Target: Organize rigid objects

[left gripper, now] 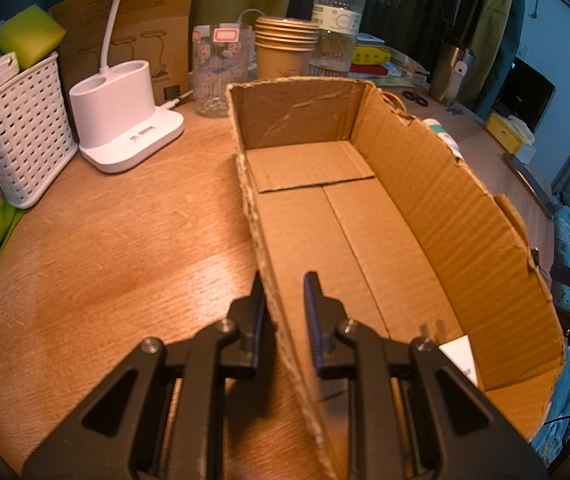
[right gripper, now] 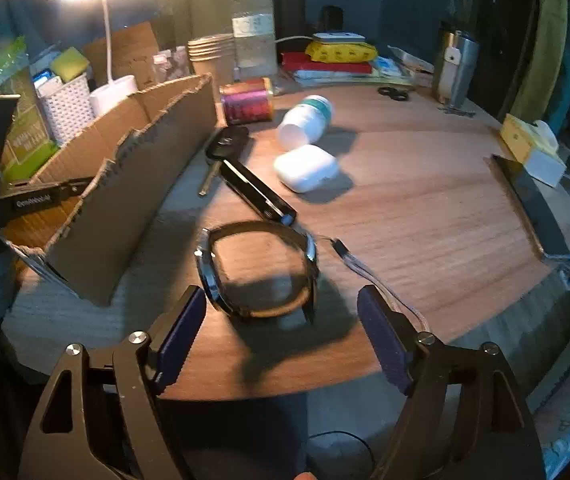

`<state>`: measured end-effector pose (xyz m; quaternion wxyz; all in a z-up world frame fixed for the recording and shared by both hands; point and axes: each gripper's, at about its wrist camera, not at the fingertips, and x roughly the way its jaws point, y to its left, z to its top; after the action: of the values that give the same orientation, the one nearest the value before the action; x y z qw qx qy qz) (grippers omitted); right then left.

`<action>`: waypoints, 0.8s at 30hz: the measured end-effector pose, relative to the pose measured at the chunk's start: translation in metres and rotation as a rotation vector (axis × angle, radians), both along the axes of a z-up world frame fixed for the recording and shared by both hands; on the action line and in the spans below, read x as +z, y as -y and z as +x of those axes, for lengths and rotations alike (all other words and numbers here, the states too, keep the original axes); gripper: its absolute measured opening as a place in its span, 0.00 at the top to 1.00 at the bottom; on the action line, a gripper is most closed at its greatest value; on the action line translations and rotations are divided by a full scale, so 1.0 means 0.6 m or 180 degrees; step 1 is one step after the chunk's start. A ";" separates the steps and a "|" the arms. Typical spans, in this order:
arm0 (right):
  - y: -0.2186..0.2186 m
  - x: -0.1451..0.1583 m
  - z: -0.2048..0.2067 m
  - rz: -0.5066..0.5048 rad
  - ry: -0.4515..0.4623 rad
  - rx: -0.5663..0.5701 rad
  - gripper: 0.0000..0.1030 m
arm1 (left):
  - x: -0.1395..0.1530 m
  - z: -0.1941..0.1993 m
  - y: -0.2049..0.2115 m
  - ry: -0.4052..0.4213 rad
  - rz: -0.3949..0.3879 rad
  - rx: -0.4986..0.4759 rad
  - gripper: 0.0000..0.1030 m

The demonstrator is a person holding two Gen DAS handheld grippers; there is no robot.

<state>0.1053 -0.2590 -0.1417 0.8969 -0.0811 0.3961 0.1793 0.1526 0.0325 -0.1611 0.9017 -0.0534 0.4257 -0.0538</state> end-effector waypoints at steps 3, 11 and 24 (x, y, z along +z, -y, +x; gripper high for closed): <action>0.011 0.005 -0.004 0.0027 0.0031 -0.0061 0.21 | 0.000 0.000 0.001 0.0001 0.0002 0.0000 0.81; -0.030 0.007 0.008 0.0128 0.0135 0.0210 0.21 | 0.000 -0.001 0.001 0.0000 0.0000 0.0000 0.82; -0.049 -0.021 0.059 0.0143 0.0058 0.0186 0.21 | 0.000 -0.001 0.001 0.0000 0.0001 0.0002 0.82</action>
<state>0.1406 -0.2297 -0.1546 0.8964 -0.0741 0.3813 0.2136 0.1522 0.0319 -0.1610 0.9017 -0.0533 0.4257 -0.0535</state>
